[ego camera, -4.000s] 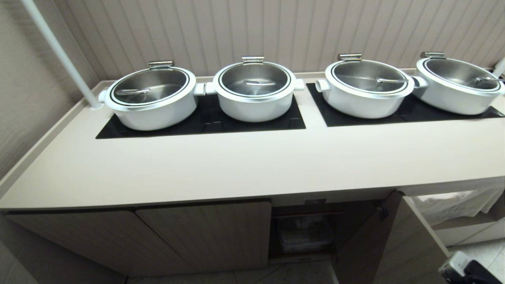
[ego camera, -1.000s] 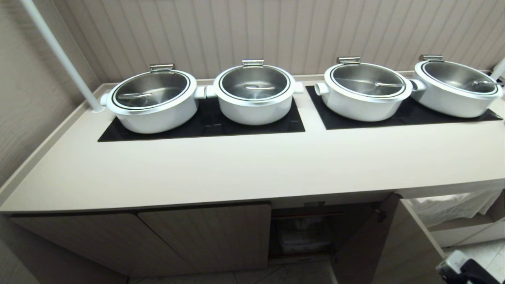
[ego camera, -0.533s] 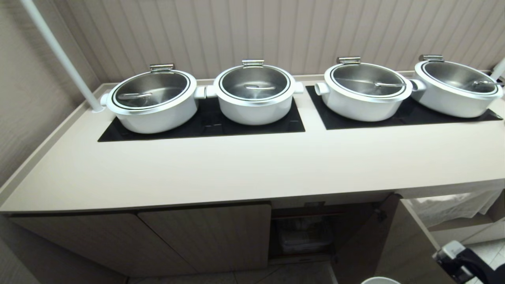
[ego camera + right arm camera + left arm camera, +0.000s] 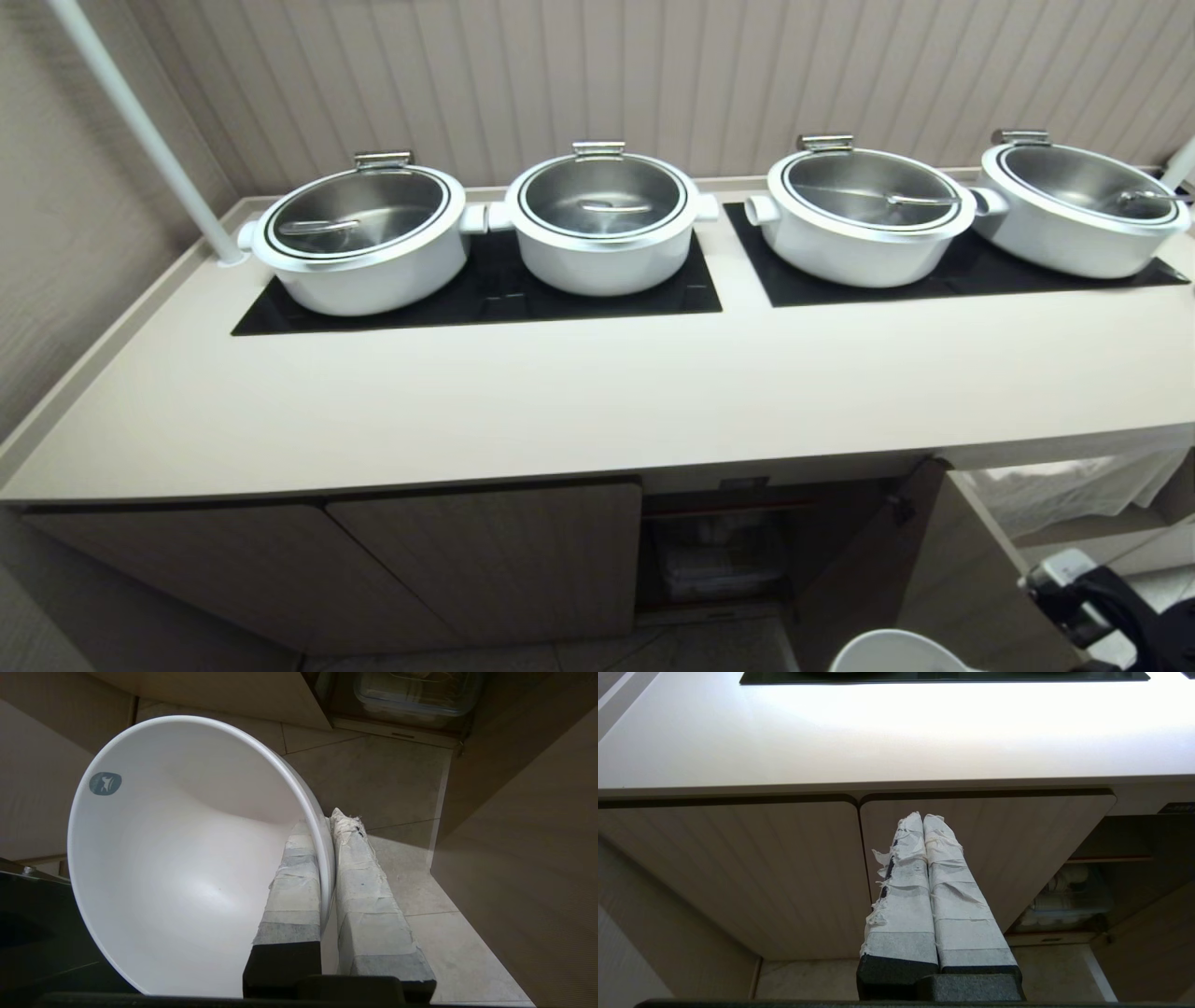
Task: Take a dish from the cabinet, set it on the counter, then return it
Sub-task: Place it on the table
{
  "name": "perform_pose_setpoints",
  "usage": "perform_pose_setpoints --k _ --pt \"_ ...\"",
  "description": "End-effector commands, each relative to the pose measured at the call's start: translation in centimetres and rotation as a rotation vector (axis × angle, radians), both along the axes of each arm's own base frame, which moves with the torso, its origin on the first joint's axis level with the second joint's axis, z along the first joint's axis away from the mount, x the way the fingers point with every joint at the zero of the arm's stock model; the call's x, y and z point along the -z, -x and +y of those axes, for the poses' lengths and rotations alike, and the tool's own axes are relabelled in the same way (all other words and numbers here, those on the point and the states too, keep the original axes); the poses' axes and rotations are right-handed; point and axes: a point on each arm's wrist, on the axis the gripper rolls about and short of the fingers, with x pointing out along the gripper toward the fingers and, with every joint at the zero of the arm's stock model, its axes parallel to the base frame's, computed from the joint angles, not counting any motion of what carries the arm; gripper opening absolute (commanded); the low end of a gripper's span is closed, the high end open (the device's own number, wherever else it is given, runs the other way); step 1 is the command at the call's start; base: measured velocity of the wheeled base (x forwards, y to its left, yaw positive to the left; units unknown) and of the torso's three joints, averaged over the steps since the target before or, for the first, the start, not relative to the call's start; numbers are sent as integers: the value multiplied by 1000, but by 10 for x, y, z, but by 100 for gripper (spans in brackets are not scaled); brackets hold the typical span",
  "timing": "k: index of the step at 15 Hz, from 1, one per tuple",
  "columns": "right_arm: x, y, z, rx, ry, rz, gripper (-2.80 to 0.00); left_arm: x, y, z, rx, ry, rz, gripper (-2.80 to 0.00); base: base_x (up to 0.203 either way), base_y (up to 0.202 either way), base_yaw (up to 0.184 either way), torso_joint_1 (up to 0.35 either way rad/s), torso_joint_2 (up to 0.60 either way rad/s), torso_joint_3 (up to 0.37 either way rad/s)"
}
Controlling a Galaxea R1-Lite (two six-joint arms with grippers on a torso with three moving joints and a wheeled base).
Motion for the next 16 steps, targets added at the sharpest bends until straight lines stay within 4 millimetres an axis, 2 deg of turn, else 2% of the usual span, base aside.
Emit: perform_pose_setpoints --k 1,9,16 --pt "1 -2 2 3 8 9 -280 0 0 0 -1 1 0 -280 0 0 0 0 0 0" --pt "0 -17 6 78 10 20 -280 0 0 0 -1 1 -1 -280 0 0 0 0 0 0" --pt "-10 -43 18 153 -17 11 -280 0 0 0 -1 1 -1 -280 0 0 0 0 0 0"
